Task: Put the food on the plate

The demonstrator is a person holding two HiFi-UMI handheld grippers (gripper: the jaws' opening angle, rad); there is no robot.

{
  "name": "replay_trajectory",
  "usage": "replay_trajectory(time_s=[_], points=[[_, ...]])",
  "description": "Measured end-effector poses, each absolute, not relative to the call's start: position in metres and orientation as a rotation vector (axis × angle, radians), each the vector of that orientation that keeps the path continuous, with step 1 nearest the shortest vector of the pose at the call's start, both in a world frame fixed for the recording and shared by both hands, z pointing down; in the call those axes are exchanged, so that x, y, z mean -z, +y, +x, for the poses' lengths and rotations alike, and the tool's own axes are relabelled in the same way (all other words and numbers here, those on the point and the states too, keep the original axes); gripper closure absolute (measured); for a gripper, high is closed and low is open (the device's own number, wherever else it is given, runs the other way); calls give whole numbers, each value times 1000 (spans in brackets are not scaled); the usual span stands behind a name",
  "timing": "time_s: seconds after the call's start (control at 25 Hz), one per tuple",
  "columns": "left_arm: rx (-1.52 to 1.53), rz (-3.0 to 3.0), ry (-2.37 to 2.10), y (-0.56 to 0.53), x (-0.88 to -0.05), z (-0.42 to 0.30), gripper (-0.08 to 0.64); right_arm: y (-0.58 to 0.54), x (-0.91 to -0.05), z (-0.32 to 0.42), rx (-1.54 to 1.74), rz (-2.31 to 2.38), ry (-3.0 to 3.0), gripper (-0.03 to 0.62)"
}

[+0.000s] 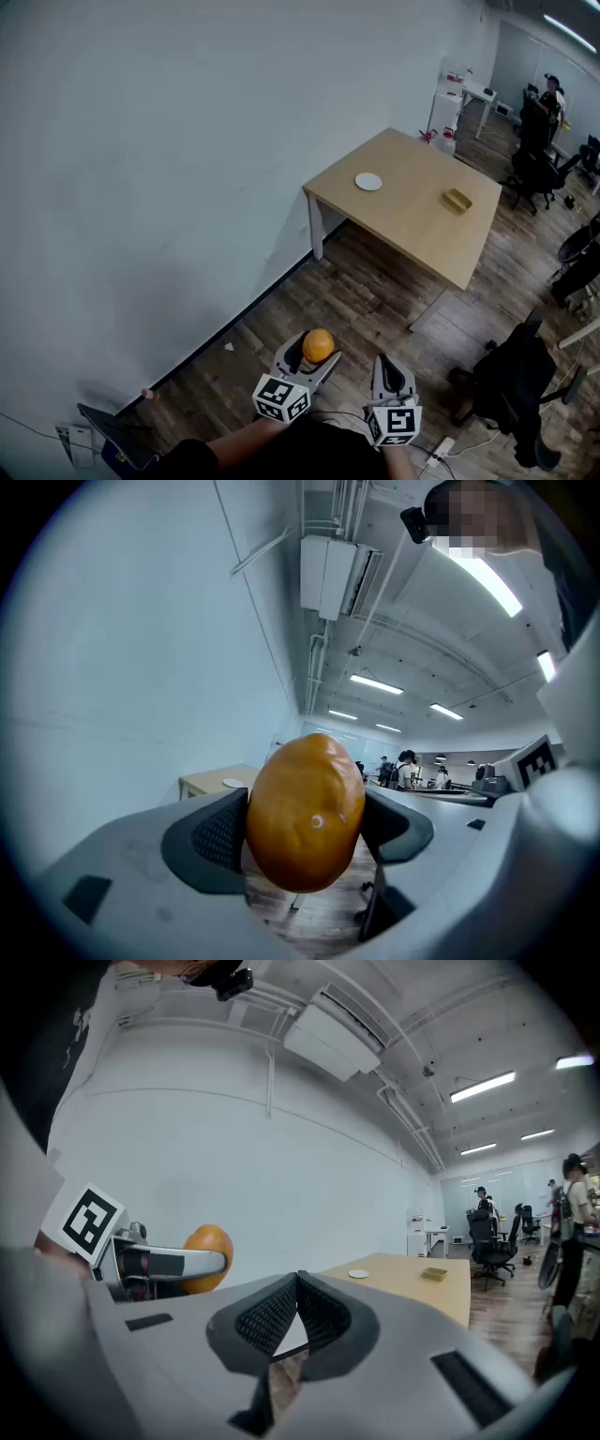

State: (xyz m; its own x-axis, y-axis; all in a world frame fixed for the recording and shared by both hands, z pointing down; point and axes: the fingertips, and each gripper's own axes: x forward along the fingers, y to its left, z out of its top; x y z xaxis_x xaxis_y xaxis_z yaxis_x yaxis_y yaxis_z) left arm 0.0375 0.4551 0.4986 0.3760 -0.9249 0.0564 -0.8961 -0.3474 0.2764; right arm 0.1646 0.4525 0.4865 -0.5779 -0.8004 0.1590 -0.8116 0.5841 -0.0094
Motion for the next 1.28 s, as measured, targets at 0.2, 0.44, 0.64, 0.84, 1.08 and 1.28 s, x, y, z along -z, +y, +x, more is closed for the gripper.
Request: replay_trajectory(time_s=[0.2,0.44,0.64,0.84,1.08,1.28], points=[[179,2352,-1637,450,-505,40,230,446,-490,174,-164,1399,-2676,532],[143,2340,-1646,440,-518,31,230,433,-498,177,-187,1405,-2673,532],[121,2309,-1658,416,-531,19,230,413,-504,177,-194,1446,-2637,532],[114,2328,-1629,369,-534,4,230,367,-504,160,-179,1475,-2613,532],[119,2330,-1634,275,-533,-41,230,276,-501,120,-163,1479,-2585,532],[137,2297,-1608,192,-529,-83,230,185,-498,90,-219,1509,-2546,532]])
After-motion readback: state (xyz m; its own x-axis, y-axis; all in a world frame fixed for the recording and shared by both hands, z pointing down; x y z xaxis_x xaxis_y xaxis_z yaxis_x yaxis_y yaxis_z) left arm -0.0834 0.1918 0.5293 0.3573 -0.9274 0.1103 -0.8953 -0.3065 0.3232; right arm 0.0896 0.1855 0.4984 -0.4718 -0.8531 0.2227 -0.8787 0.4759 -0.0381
